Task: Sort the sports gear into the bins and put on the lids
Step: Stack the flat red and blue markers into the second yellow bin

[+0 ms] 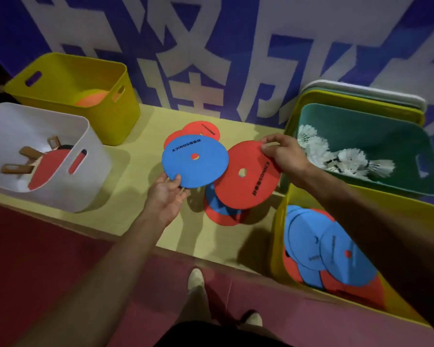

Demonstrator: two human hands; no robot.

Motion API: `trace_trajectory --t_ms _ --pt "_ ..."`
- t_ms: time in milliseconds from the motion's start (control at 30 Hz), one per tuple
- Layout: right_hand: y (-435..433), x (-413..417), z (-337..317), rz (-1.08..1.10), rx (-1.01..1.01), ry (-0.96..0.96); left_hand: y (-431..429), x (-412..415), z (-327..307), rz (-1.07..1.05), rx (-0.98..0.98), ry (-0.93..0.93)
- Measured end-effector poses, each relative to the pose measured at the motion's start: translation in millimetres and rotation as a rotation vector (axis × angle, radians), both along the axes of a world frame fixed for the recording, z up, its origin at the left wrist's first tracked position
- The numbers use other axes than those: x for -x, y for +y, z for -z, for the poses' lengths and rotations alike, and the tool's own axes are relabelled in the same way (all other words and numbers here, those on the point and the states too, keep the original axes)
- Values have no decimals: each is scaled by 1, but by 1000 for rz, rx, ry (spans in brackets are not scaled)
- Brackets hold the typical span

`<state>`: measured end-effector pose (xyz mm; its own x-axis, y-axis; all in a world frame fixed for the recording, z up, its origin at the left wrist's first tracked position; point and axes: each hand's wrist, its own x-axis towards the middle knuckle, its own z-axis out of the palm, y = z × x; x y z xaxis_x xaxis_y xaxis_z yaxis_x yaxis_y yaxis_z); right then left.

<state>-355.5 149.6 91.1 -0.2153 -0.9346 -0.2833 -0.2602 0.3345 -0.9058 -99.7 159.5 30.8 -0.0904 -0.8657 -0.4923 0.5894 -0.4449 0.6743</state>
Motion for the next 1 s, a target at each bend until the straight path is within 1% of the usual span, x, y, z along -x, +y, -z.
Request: trace_trajectory --t_ms 100,200,267,333,433,500,533,600,667,833,1000 --pt "30 38 -22 22 35 -67 22 31 -19 19 67 84" --pt "63 79 -31 40 60 -152 45 63 -33 104 133 111" --pt "79 101 -32 5 45 -108 54 78 -40 178 159 110" --pt "103 130 -33 -12 24 0 66 103 -49 266 187 71" --pt "133 175 -33 -13 -9 205 78 143 -64 409 222 -94" --pt "150 199 -31 24 -18 391 84 169 -68 480 249 -312" --pt "158 208 -31 79 -6 462 87 181 -67 505 275 -444" --pt "173 222 -31 203 26 493 92 206 -60 554 312 -653" --pt "182 231 -29 236 26 519 95 228 -49 631 323 -786" --pt "199 247 -21 145 -32 555 101 271 -20 906 324 -1022" --pt "215 262 -6 67 -134 646 113 298 6 1119 278 -1106"
